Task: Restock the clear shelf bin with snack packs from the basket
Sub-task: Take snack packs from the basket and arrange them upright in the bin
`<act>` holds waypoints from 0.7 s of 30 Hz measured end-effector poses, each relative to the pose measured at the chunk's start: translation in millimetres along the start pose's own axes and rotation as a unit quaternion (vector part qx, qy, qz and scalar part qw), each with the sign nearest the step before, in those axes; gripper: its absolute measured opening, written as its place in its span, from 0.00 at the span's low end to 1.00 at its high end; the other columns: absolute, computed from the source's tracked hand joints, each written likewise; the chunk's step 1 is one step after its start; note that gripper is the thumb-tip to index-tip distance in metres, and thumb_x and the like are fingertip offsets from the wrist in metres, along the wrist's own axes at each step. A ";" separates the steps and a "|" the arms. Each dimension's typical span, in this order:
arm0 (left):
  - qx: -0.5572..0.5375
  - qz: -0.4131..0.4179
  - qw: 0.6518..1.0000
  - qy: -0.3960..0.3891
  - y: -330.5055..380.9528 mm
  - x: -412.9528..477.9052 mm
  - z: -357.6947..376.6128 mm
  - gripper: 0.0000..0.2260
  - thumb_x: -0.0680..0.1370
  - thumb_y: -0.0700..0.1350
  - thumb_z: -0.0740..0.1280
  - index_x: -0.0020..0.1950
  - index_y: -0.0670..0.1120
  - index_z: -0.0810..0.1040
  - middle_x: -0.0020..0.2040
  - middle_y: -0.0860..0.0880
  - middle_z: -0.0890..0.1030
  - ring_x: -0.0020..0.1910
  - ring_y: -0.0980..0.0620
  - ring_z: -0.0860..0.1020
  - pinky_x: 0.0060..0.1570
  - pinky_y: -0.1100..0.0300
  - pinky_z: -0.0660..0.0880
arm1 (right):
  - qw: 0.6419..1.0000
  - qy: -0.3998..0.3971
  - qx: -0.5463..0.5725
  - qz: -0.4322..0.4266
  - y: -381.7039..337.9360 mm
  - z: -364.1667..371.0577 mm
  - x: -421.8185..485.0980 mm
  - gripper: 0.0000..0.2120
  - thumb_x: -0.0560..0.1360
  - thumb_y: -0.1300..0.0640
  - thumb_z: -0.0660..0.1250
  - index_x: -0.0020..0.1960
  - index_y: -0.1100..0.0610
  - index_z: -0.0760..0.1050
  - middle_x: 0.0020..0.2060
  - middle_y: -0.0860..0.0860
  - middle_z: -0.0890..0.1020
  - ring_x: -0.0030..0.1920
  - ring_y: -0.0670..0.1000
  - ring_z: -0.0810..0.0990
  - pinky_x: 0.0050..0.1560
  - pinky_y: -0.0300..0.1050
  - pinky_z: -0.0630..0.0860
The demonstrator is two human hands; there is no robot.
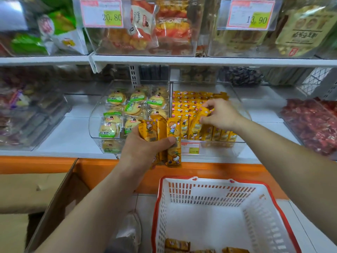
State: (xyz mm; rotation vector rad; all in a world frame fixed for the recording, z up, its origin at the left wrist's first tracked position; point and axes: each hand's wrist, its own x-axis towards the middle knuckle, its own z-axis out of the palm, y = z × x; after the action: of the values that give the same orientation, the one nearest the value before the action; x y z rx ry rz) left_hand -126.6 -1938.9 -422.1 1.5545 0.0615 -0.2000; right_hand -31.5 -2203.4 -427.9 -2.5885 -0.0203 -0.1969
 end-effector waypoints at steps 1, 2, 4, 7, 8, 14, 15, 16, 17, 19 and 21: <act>-0.001 -0.002 1.000 -0.002 -0.1 1.6 0.7 0.22 0.67 0.44 0.82 0.59 0.48 0.80 0.46 0.49 0.89 0.43 0.47 0.88 0.40 0.48 0.85 | 0.998 -0.015 -0.055 -0.012 -0.3 5.3 5.6 0.17 0.67 0.52 0.79 0.51 0.58 0.81 0.42 0.55 0.82 0.42 0.55 0.79 0.42 0.49 0.73; 0.000 -0.004 1.000 -0.005 -0.1 2.7 1.5 0.22 0.67 0.44 0.82 0.59 0.48 0.80 0.47 0.48 0.89 0.44 0.46 0.88 0.43 0.45 0.85 | 0.994 -0.033 -0.101 -0.022 0.2 10.0 10.5 0.15 0.67 0.51 0.79 0.49 0.58 0.81 0.42 0.55 0.82 0.43 0.56 0.79 0.40 0.49 0.71; 0.004 -0.006 1.000 -0.004 1.0 5.1 2.6 0.23 0.67 0.45 0.82 0.60 0.48 0.80 0.48 0.47 0.88 0.46 0.44 0.88 0.48 0.38 0.84 | 0.985 -0.062 -0.161 -0.028 1.0 16.5 16.2 0.17 0.68 0.50 0.78 0.53 0.56 0.81 0.47 0.53 0.79 0.46 0.54 0.76 0.42 0.44 0.68; 0.005 -0.006 1.000 -0.001 1.8 8.3 2.8 0.23 0.67 0.46 0.82 0.60 0.49 0.80 0.48 0.48 0.88 0.46 0.45 0.88 0.49 0.38 0.84 | 0.980 -0.064 -0.186 -0.010 3.3 19.7 21.3 0.24 0.68 0.50 0.79 0.61 0.55 0.80 0.54 0.54 0.80 0.50 0.52 0.74 0.46 0.43 0.69; 0.003 -0.005 1.000 -0.002 1.9 9.0 2.7 0.22 0.68 0.46 0.82 0.60 0.49 0.80 0.48 0.48 0.89 0.46 0.46 0.88 0.49 0.39 0.84 | 0.981 -0.065 -0.185 -0.005 3.6 19.8 22.3 0.24 0.67 0.51 0.79 0.61 0.55 0.80 0.54 0.54 0.80 0.49 0.52 0.74 0.46 0.43 0.70; -0.010 -0.010 1.000 -0.002 0.2 12.3 4.4 0.22 0.68 0.45 0.82 0.60 0.48 0.81 0.48 0.47 0.88 0.47 0.44 0.88 0.49 0.40 0.84 | 0.981 -0.073 -0.180 0.007 8.3 24.5 18.8 0.20 0.66 0.53 0.79 0.56 0.52 0.80 0.56 0.52 0.78 0.52 0.52 0.74 0.47 0.43 0.70; -0.010 -0.009 1.000 0.002 0.3 12.8 5.8 0.22 0.68 0.45 0.82 0.59 0.48 0.81 0.48 0.48 0.89 0.46 0.44 0.88 0.49 0.40 0.84 | 0.981 -0.074 -0.180 0.006 7.2 23.0 16.6 0.21 0.66 0.53 0.80 0.57 0.52 0.79 0.57 0.52 0.76 0.54 0.53 0.75 0.49 0.44 0.71; -0.009 -0.008 1.000 0.006 0.7 13.2 7.5 0.21 0.68 0.45 0.82 0.58 0.48 0.81 0.47 0.48 0.89 0.45 0.45 0.88 0.48 0.41 0.84 | 0.981 -0.074 -0.178 0.009 5.2 19.6 13.6 0.23 0.66 0.52 0.80 0.59 0.52 0.78 0.58 0.52 0.75 0.56 0.54 0.75 0.51 0.45 0.73; -0.008 -0.008 1.000 0.007 1.2 13.3 9.6 0.21 0.68 0.46 0.82 0.58 0.49 0.81 0.46 0.49 0.89 0.45 0.46 0.88 0.48 0.41 0.84 | 0.982 -0.070 -0.174 0.012 2.5 14.1 9.0 0.25 0.67 0.51 0.80 0.61 0.52 0.76 0.59 0.52 0.74 0.57 0.55 0.75 0.54 0.47 0.74; -0.009 -0.011 1.000 0.004 2.0 13.1 14.8 0.23 0.67 0.47 0.82 0.60 0.49 0.81 0.47 0.49 0.89 0.45 0.46 0.88 0.48 0.42 0.85 | 0.988 -0.026 -0.152 0.006 -3.5 -1.6 -5.1 0.26 0.68 0.48 0.79 0.63 0.51 0.75 0.59 0.52 0.74 0.57 0.54 0.76 0.56 0.49 0.75; -0.009 -0.017 1.000 -0.001 1.5 12.3 22.0 0.25 0.67 0.47 0.83 0.61 0.48 0.80 0.48 0.49 0.88 0.46 0.45 0.88 0.47 0.43 0.85 | 0.998 0.040 -0.046 -0.008 -11.0 -15.8 -31.4 0.23 0.72 0.48 0.76 0.63 0.50 0.74 0.52 0.49 0.79 0.48 0.48 0.78 0.46 0.44 0.73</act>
State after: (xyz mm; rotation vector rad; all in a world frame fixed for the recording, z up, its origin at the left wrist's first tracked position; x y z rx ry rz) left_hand -116.2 -1961.9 -422.3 1.5369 0.0880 -0.2285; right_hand -65.3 -2201.4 -413.4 -2.6704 -0.0038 -0.3157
